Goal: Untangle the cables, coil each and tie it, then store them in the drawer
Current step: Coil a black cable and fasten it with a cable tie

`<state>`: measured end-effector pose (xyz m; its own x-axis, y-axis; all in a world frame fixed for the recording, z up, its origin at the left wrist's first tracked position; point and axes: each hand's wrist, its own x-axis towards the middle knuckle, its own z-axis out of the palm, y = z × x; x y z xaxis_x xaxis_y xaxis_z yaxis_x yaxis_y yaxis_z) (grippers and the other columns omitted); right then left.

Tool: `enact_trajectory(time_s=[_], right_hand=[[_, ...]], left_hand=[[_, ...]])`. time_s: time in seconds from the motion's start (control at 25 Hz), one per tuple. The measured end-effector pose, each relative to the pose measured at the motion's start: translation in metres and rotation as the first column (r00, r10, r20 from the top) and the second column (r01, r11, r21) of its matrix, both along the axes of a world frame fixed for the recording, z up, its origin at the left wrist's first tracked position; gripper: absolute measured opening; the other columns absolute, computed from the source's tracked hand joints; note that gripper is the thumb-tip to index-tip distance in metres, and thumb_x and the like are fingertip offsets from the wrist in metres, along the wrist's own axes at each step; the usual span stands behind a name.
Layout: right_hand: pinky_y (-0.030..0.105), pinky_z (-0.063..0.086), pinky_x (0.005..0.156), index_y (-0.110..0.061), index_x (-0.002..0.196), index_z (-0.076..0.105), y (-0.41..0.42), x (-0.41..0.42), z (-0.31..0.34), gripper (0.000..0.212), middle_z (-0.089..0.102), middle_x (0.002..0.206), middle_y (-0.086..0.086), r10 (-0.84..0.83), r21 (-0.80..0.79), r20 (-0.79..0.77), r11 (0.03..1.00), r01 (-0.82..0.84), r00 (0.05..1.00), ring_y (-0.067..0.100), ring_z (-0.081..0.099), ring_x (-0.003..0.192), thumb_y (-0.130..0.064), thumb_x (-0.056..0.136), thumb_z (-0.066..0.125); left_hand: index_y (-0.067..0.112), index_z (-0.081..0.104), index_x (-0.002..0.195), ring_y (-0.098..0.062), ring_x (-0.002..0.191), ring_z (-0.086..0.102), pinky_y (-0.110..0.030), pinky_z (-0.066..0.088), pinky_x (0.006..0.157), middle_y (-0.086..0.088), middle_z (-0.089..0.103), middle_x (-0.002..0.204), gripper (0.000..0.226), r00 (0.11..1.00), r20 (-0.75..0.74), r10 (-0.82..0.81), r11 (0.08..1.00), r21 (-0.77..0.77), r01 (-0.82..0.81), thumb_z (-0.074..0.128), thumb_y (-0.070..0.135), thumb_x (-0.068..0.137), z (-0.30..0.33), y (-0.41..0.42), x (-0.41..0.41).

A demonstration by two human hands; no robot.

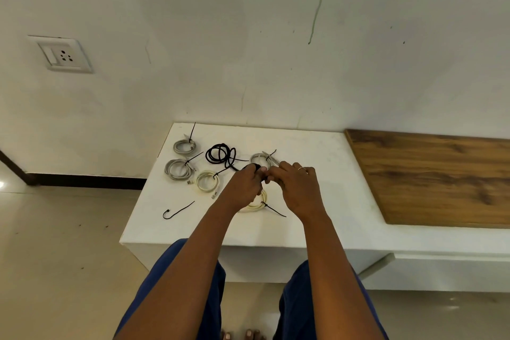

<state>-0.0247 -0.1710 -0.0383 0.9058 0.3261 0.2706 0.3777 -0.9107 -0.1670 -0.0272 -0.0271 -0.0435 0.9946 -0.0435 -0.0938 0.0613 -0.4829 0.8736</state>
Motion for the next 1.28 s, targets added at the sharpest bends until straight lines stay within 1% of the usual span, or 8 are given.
enact_trajectory(time_s=[0.32, 0.52, 0.6, 0.68, 0.76, 0.92, 1.08, 1.28], right_hand=[[0.027, 0.021, 0.098, -0.022, 0.092, 0.067, 0.004, -0.002, 0.007, 0.018, 0.07, 0.088, -0.008, 0.008, 0.21, 0.063, 0.977, -0.021, 0.998, 0.017, 0.057, 0.094, -0.036, 0.09, 0.057], [0.032, 0.007, 0.115, -0.024, 0.09, 0.066, 0.005, 0.0, 0.007, 0.015, 0.068, 0.084, -0.012, 0.025, 0.165, 0.127, 0.985, -0.046, 0.992, 0.013, 0.053, 0.09, -0.036, 0.09, 0.057], [0.033, 0.016, 0.114, -0.021, 0.09, 0.066, 0.005, 0.001, 0.006, 0.013, 0.068, 0.085, -0.009, 0.037, 0.278, 0.091, 0.959, -0.061, 0.995, 0.013, 0.053, 0.088, -0.033, 0.09, 0.059], [0.029, 0.037, 0.095, -0.015, 0.091, 0.066, 0.006, 0.002, 0.005, 0.012, 0.067, 0.088, -0.005, 0.081, 0.491, -0.017, 0.869, -0.062, 0.997, 0.014, 0.053, 0.085, -0.025, 0.09, 0.06], [0.018, 0.038, 0.08, -0.01, 0.097, 0.067, 0.009, 0.001, 0.007, 0.014, 0.06, 0.087, -0.01, 0.152, 0.646, -0.137, 0.763, -0.028, 0.979, 0.009, 0.051, 0.084, -0.018, 0.094, 0.055], [0.003, 0.04, 0.077, -0.017, 0.096, 0.064, 0.018, -0.005, 0.015, 0.02, 0.061, 0.091, -0.01, 0.277, 0.856, -0.337, 0.487, 0.17, 0.9, 0.005, 0.057, 0.09, -0.021, 0.099, 0.044], [0.017, 0.048, 0.091, -0.021, 0.115, 0.061, 0.023, -0.01, 0.016, 0.028, 0.066, 0.109, -0.005, 0.44, 0.906, -0.374, 0.364, 0.219, 0.817, -0.002, 0.061, 0.1, -0.024, 0.101, 0.038], [0.037, 0.049, 0.097, -0.015, 0.134, 0.05, 0.032, -0.006, 0.01, 0.035, 0.06, 0.121, 0.007, 0.326, 0.858, -0.389, 0.469, 0.21, 0.862, 0.022, 0.056, 0.114, -0.016, 0.1, 0.042]], left_hand=[[0.014, 0.061, 0.073, -0.005, 0.045, 0.046, -0.023, 0.035, 0.054, 0.001, 0.052, 0.052, 0.042, 0.997, -0.071, -0.014, 1.0, 0.025, 0.016, 0.037, 0.034, 0.1, 0.003, 0.007, -0.001], [0.011, 0.052, 0.068, -0.009, 0.037, 0.027, -0.018, 0.024, 0.039, 0.006, 0.033, 0.041, 0.048, 0.949, -0.285, -0.136, 0.947, -0.318, 0.04, 0.033, 0.041, 0.101, 0.009, 0.012, -0.002], [0.014, 0.05, 0.066, -0.008, 0.036, 0.022, -0.018, 0.023, 0.038, 0.007, 0.028, 0.041, 0.045, 0.927, -0.335, -0.168, 0.905, -0.426, 0.01, 0.035, 0.04, 0.1, 0.014, 0.015, -0.002], [0.016, 0.049, 0.063, -0.008, 0.034, 0.018, -0.02, 0.023, 0.039, 0.007, 0.026, 0.04, 0.043, 0.911, -0.355, -0.209, 0.835, -0.55, -0.023, 0.038, 0.039, 0.098, 0.016, 0.018, -0.002], [0.018, 0.047, 0.06, -0.008, 0.032, 0.017, -0.021, 0.023, 0.038, 0.008, 0.024, 0.039, 0.043, 0.898, -0.347, -0.27, 0.731, -0.681, -0.044, 0.038, 0.036, 0.098, 0.018, 0.019, -0.001], [0.019, 0.047, 0.055, -0.007, 0.028, 0.017, -0.021, 0.019, 0.035, 0.009, 0.023, 0.036, 0.046, 0.895, -0.339, -0.29, 0.574, -0.81, -0.12, 0.036, 0.032, 0.098, 0.018, 0.016, 0.0], [0.019, 0.047, 0.051, -0.007, 0.027, 0.016, -0.02, 0.019, 0.034, 0.008, 0.022, 0.036, 0.045, 0.927, -0.318, -0.197, 0.486, -0.853, -0.19, 0.04, 0.03, 0.094, 0.018, 0.015, 0.0], [0.014, 0.046, 0.056, -0.008, 0.029, 0.018, -0.021, 0.02, 0.035, 0.007, 0.027, 0.037, 0.041, 0.957, -0.288, -0.027, 0.531, -0.815, -0.23, 0.04, 0.028, 0.095, 0.018, 0.01, -0.002]])
